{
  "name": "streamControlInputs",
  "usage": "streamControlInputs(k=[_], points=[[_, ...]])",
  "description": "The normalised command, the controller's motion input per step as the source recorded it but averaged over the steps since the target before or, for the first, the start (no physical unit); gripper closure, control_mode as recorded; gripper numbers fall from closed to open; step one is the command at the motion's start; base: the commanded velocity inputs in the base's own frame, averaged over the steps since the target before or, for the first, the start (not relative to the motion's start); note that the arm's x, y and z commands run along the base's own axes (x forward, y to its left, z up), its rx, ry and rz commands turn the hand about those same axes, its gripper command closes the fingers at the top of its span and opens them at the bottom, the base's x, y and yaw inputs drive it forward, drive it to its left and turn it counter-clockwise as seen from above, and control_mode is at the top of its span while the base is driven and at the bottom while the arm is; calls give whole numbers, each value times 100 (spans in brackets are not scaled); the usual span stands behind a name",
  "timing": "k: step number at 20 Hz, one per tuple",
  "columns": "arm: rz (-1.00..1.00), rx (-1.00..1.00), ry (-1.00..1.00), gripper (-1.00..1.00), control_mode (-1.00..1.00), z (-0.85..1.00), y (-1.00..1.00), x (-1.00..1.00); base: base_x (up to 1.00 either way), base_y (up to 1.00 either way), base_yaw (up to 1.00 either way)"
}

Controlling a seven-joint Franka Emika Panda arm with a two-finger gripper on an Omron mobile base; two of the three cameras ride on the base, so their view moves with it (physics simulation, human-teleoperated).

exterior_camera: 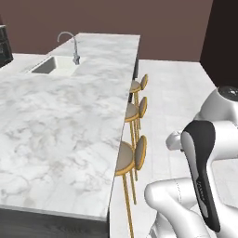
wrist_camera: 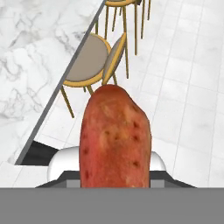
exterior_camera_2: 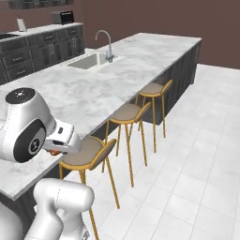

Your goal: Pick sweet potato from the fridge and place it on the plate on the counter.

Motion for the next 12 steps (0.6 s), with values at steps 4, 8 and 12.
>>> streamControlInputs(k=[4,8,12], points=[[0,0,0,100,100,0,0,0,0,100,0],[0,0,0,100,100,0,0,0,0,100,0],[0,0,0,100,100,0,0,0,-8,100,0]])
